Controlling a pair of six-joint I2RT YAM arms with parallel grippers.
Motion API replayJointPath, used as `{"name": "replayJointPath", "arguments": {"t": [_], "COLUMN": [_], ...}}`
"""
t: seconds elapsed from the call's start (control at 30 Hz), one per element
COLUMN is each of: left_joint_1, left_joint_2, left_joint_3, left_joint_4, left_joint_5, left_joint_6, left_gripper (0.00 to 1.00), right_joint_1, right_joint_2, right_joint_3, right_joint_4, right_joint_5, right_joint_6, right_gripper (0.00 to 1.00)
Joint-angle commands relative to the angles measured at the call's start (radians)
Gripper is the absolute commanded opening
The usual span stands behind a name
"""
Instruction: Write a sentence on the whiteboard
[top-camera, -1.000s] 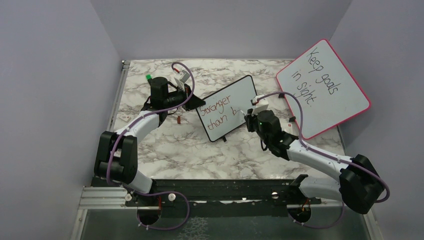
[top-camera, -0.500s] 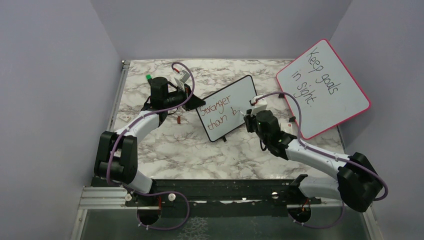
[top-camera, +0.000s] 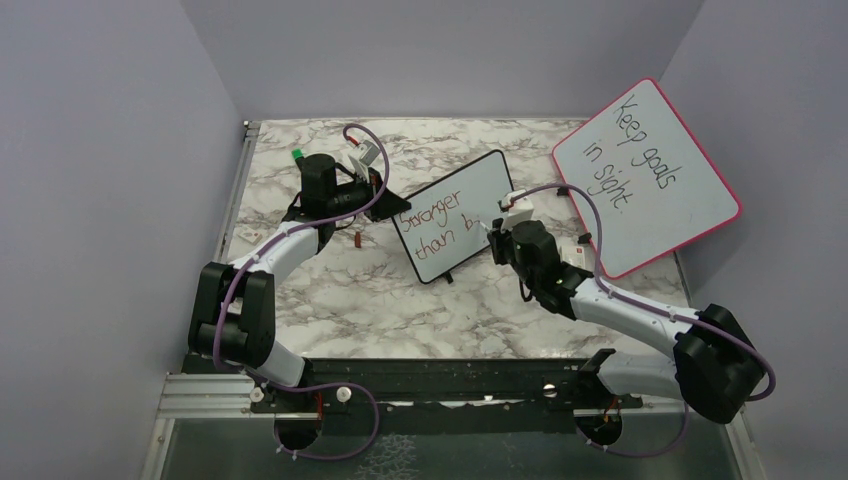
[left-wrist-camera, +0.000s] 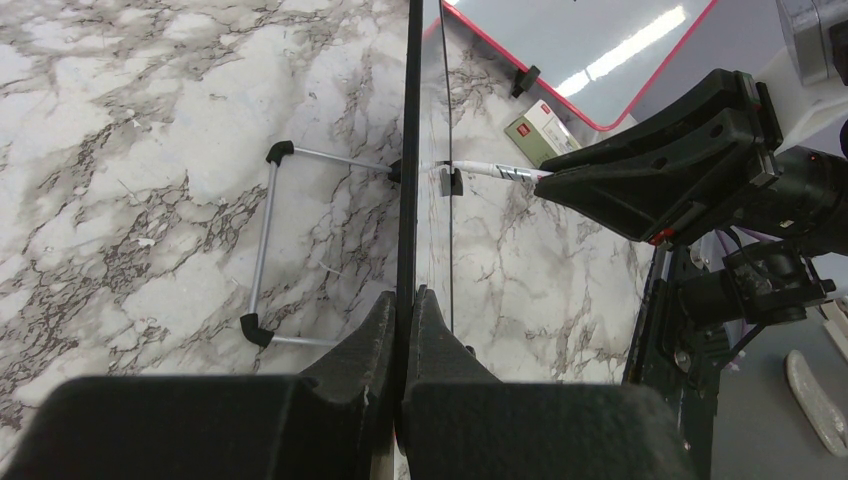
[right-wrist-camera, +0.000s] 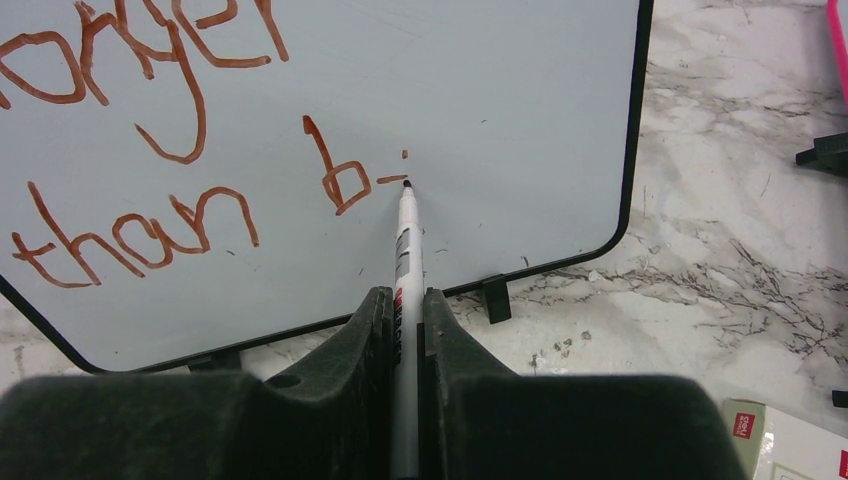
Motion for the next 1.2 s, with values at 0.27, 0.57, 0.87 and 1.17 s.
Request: {"name": "replayJointPath", "arguments": {"t": [0.27,0.57,0.87,1.17], "left_joint_1": [-0.003,-0.003,-0.003,-0.003], "left_joint_2": [0.046,0.048,0.047,0.045], "left_joint_3": [-0.016,-0.018,-0.02,-0.02], "left_joint_4": [-0.119,-0.12,-0.12,-0.12], "left_joint_5": [-0.056,-0.057,-0.057,-0.057], "left_joint_6": [0.074,0.075,0.075,0.074], "left_gripper": [0.0,0.0,0.0,0.0], "right_joint_1": [-0.004,-0.004,-0.004,-0.004], "right_joint_2": [-0.002,0.01,0.0,-0.021], "right_joint_3": [0.016,0.022,0.021,0.009], "right_joint_4": [0.078,0.085,0.069,0.018], "right_joint_5": [0.018,0.003,-0.064,-0.097], "right_joint_6": [-0.014,-0.018,-0.031,-0.028], "right_gripper": [0.01,0.01,0.01,0.01]}}
